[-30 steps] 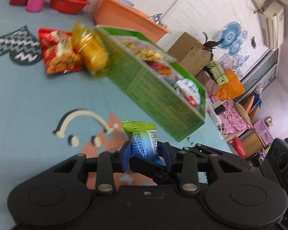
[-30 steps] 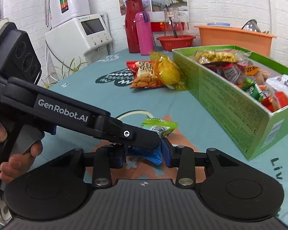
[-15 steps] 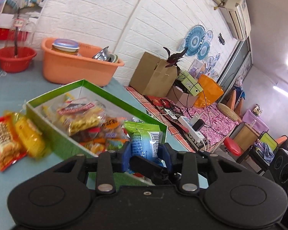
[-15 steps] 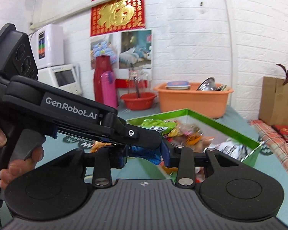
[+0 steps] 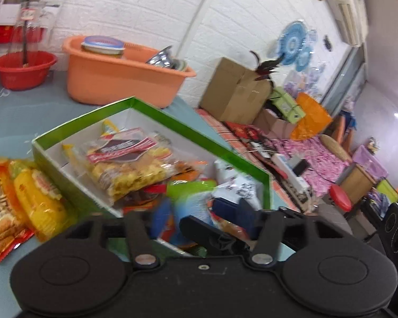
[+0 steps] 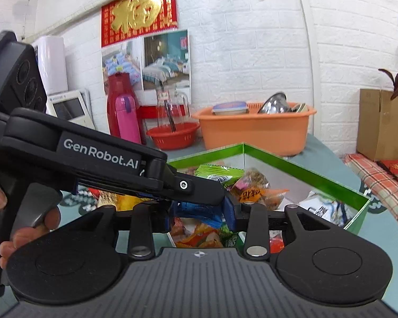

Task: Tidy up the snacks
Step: 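Carry the blue packet over the green box and open the left gripper, then move the left gripper to the yellow cake packet and lower onto it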

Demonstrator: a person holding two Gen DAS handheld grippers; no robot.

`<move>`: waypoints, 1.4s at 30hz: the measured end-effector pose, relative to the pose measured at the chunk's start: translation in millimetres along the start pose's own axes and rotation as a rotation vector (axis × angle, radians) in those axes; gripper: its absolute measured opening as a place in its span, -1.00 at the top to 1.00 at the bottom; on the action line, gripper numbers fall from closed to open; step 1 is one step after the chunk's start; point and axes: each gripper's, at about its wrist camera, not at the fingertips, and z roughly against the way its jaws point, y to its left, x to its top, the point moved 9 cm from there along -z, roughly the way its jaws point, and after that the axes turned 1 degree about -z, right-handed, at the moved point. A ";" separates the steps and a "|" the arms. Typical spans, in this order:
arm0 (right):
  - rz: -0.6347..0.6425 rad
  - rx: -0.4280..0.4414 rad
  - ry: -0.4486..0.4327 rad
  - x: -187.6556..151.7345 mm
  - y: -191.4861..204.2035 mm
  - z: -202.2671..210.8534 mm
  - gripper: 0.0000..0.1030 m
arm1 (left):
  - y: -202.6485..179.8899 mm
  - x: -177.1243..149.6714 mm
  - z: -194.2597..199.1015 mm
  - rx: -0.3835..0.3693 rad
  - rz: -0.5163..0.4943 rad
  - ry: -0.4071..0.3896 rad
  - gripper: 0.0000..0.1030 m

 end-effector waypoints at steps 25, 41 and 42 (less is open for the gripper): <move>-0.001 0.097 0.036 -32.2 49.9 55.2 -1.00 | 66.3 -78.1 133.2 0.188 0.264 -0.121 -1.00; 0.011 0.115 0.099 -43.7 73.3 46.1 -1.00 | 114.7 11.9 84.4 0.211 0.255 -0.191 -0.90; 0.007 0.112 0.104 -44.7 71.5 44.6 -1.00 | 118.5 12.5 77.2 0.213 0.263 -0.186 -0.90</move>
